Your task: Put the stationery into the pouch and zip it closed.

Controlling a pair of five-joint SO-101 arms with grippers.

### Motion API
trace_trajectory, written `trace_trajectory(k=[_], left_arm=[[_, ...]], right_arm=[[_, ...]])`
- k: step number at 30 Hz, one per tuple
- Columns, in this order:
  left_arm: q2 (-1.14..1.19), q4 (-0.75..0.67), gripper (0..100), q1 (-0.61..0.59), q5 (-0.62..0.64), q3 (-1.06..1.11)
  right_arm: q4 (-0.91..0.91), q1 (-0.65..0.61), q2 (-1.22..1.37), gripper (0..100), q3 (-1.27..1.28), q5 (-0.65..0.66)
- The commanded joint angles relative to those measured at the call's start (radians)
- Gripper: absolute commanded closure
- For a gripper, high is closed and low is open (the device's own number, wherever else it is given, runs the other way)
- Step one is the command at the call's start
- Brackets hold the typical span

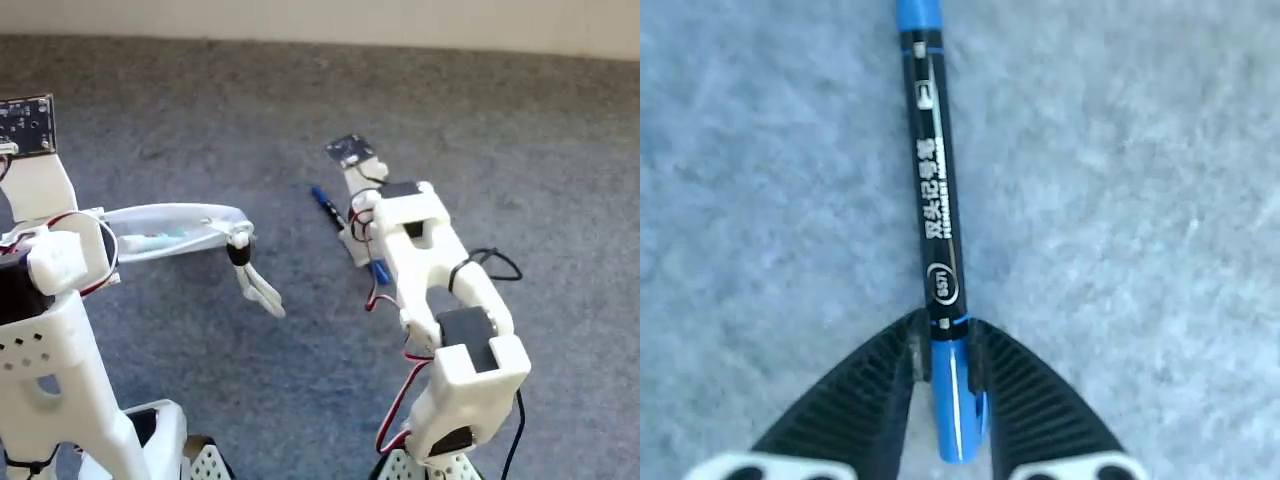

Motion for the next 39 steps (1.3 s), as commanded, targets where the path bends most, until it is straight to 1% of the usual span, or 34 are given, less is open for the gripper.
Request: trace_trajectory(k=[1, 4, 7, 9, 13, 16, 21, 29, 36, 39], left_arm=[[0.016, 0.008, 100, 0.008, -0.008, 0.008], [0.016, 0.008, 100, 0.008, -0.008, 0.008], [0.016, 0.008, 100, 0.008, -0.008, 0.008], [0.016, 0.006, 100, 0.008, -0.008, 0.008], [0.016, 0.006, 100, 0.008, -0.008, 0.008], [0.016, 0.006, 100, 0.008, -0.008, 0.008], [0.016, 0.006, 100, 0.008, -0.008, 0.008], [0.016, 0.008, 100, 0.008, -0.008, 0.010], [0.016, 0.008, 100, 0.008, -0.008, 0.010], [0.016, 0.008, 100, 0.008, -0.008, 0.010]], right_arm=[[0.143, 0.035, -0.018, 98.0, -0.114, 0.012], [0.312, 0.047, -0.016, 97.8, -0.236, 0.012], [0.420, 0.054, -0.013, 96.6, -0.344, 0.012], [0.450, 0.056, -0.013, 92.0, -0.390, 0.012], [0.456, 0.056, -0.012, 80.7, -0.387, 0.012], [0.452, 0.050, -0.012, 78.9, -0.387, 0.008], [0.367, -0.001, -0.008, 78.9, -0.366, 0.005], [0.059, -0.094, -0.010, 78.9, -0.177, 0.003], [-0.143, -0.107, -0.007, 78.9, -0.056, 0.005], [-0.170, -0.119, 0.035, 78.9, -0.021, 0.005]])
